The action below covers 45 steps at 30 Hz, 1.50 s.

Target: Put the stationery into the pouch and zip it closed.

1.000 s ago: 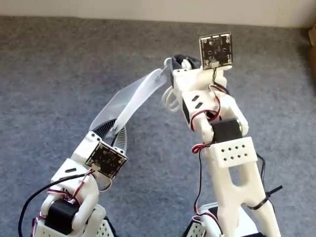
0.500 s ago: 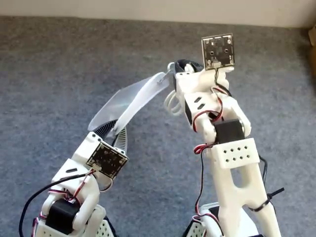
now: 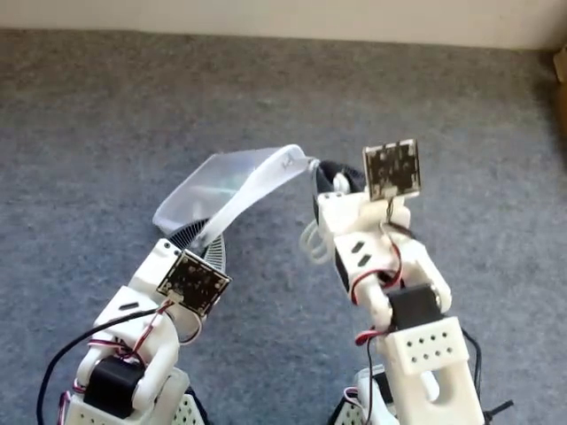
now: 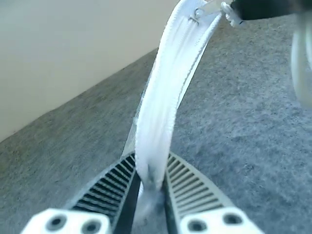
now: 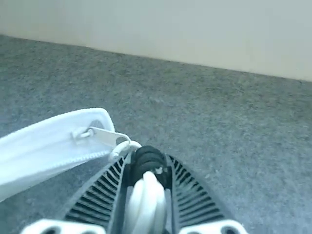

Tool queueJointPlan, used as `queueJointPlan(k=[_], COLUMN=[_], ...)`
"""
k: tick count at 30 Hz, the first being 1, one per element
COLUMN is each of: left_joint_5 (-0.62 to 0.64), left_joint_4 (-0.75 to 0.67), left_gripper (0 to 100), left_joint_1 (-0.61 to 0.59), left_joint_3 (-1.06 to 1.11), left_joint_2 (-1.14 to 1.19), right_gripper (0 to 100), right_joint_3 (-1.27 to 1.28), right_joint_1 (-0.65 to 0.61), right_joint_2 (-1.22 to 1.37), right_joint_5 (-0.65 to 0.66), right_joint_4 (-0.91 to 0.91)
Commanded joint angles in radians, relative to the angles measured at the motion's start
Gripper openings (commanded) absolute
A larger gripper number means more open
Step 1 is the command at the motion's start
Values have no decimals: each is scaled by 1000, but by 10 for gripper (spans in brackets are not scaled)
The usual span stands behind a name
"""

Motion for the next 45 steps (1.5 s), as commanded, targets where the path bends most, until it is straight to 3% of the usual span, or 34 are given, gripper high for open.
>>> queueJointPlan(k=[1, 8, 13, 29, 33, 36, 42, 45], left_joint_5=[12, 12, 12, 12, 12, 12, 12, 12], left_joint_4=[0, 0, 0, -74, -110, -147, -199, -195], left_gripper=[5, 6, 7, 8, 103, 155, 154, 154], left_joint_1=[-38, -33, -31, -31, -33, -33, -4, 44], left_joint_3=[-1, 1, 10, 62, 101, 128, 168, 171], left_joint_2=[-4, -4, -4, -4, -4, -4, -4, -4], right_gripper=[11, 11, 11, 11, 11, 11, 11, 11], right_joint_3=[68, 226, 252, 254, 254, 271, 384, 441], right_joint_1=[-24, -65, -119, -116, -117, -119, -174, -213], right_joint_2=[-48, -96, -122, -131, -139, -213, -463, -596], right_joint_5=[15, 15, 15, 15, 14, 14, 15, 89], right_joint_4=[-44, -166, -170, -165, -165, -163, -166, -165])
